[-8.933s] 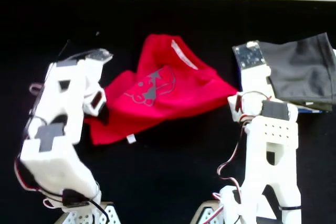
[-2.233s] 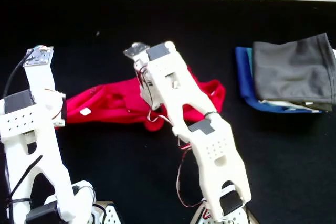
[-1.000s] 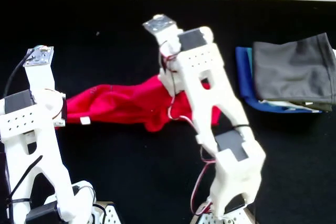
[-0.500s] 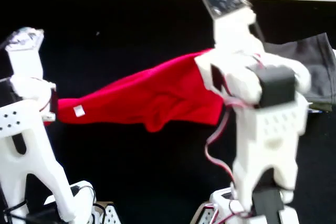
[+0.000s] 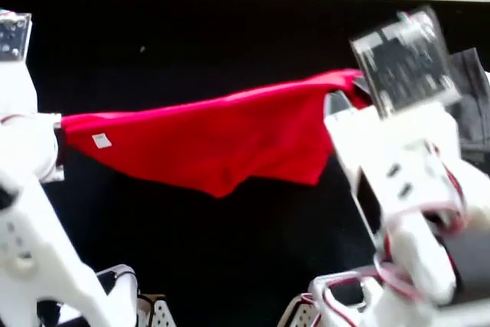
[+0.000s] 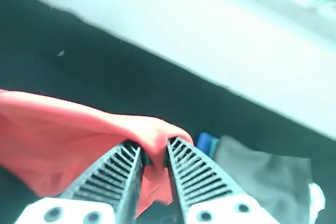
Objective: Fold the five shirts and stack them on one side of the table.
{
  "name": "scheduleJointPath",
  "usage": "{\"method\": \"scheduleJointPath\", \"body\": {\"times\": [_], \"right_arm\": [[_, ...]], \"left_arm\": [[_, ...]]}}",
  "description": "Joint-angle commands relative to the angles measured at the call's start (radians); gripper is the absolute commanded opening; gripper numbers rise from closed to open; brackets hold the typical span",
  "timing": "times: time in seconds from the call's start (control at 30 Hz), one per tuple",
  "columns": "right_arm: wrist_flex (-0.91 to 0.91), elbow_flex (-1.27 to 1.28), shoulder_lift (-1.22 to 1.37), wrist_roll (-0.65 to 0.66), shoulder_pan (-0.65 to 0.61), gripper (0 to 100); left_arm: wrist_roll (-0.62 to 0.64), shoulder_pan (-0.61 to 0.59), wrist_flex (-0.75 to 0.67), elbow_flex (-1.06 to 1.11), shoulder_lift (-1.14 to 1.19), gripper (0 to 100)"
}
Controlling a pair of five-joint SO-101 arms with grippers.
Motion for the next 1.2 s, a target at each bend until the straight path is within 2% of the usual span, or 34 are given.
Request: {"method": "scheduleJointPath", "body": {"times": [0.0,0.2,0.5,0.87,1.17], "right_arm": [[-0.07,-0.038,-0.096,0.034,0.035,0.5],[-0.183,-0.036,-0.15,0.032,0.147,0.5],[-0.308,-0.036,-0.15,0.032,0.148,0.5],[-0.323,-0.113,-0.211,0.035,0.15,0.5],[-0.358,-0.131,-0.208,0.035,0.151,0.5]], "left_arm": [[0.002,-0.01,0.0,-0.031,-0.087,1],[0.003,-0.007,-0.032,-0.036,-0.125,1],[0.002,-0.007,-0.069,0.05,-0.133,1],[0.002,-0.013,-0.015,-0.236,-0.133,1],[0.002,-0.013,-0.015,-0.199,-0.13,1]]}}
